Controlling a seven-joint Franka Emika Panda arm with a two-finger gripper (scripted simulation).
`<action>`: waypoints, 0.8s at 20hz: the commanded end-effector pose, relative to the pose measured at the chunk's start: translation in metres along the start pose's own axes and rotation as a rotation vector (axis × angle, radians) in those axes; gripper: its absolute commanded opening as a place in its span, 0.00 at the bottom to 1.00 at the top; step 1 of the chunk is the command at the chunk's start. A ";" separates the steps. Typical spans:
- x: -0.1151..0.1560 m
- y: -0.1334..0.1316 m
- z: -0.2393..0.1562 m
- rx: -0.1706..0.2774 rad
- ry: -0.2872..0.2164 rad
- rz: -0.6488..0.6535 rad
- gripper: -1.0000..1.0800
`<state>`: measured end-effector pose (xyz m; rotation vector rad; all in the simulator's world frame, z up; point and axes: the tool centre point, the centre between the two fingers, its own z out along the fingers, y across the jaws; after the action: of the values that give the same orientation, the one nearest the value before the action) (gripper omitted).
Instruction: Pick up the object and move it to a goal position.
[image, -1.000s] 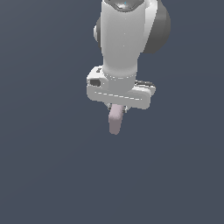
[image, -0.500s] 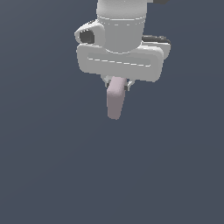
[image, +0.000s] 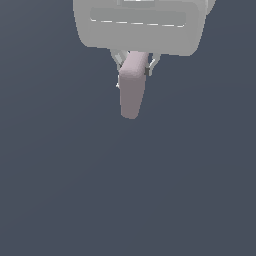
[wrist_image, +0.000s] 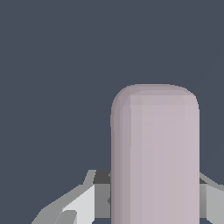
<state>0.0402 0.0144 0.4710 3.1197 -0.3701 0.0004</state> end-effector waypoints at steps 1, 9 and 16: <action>0.001 0.000 -0.015 0.000 0.000 0.000 0.00; 0.003 0.000 -0.046 0.000 0.000 -0.001 0.00; 0.005 0.000 -0.057 0.000 0.000 -0.001 0.00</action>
<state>0.0445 0.0133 0.5258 3.1197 -0.3690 -0.0004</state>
